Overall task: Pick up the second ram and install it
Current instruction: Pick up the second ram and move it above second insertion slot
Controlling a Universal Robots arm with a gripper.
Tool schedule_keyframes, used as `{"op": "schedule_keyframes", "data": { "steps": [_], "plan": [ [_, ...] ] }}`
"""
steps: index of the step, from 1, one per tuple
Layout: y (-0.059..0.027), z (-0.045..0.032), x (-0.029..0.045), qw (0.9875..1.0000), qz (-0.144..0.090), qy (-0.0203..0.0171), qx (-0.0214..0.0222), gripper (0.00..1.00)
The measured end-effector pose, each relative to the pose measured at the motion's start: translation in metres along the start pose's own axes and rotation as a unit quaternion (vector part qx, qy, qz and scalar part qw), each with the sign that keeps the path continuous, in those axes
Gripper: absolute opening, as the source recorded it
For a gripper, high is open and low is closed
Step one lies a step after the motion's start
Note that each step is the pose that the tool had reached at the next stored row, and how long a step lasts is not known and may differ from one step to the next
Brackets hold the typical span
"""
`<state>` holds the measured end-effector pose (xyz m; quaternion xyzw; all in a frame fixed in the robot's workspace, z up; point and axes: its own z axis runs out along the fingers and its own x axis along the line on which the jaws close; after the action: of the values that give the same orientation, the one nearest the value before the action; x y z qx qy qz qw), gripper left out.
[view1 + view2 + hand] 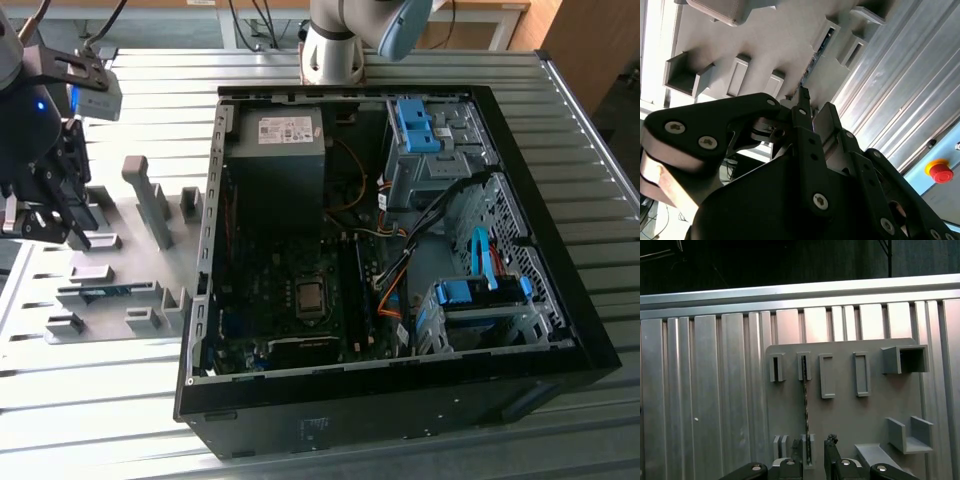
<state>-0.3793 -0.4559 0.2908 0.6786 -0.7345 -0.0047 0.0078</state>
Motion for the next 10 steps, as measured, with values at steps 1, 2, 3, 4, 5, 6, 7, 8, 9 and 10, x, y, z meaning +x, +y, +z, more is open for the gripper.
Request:
{"op": "schedule_keyframes", "data": {
  "steps": [1, 2, 3, 4, 5, 6, 7, 8, 9, 10],
  "plan": [
    [0.0000, 0.0008, 0.0000, 1.0000, 0.000, 0.0000, 0.0000, 0.31],
    [0.0000, 0.0020, 0.0003, 1.0000, 0.000, 0.0000, 0.0000, 0.31],
    [0.0000, 0.0033, 0.0004, 1.0000, 0.000, 0.0000, 0.0001, 0.31],
    [-0.0001, 0.0046, 0.0005, 1.0000, 0.000, 0.0001, 0.0000, 0.31],
    [-0.0002, 0.0058, 0.0006, 1.0000, 0.000, 0.0001, 0.0000, 0.31],
    [-0.0002, 0.0070, 0.0007, 1.0000, 0.000, 0.0001, 0.0000, 0.31],
    [-0.0002, 0.0083, 0.0008, 1.0000, 0.000, 0.0001, 0.0000, 0.31],
    [-0.0002, 0.0100, 0.0010, 1.0000, 0.000, 0.0001, 0.0000, 0.31],
    [-0.0001, 0.0111, 0.0012, 1.0000, 0.000, 0.0001, 0.0000, 0.31],
    [-0.0002, 0.0120, 0.0015, 1.0000, 0.000, 0.0001, 0.0000, 0.31]
  ]
}}
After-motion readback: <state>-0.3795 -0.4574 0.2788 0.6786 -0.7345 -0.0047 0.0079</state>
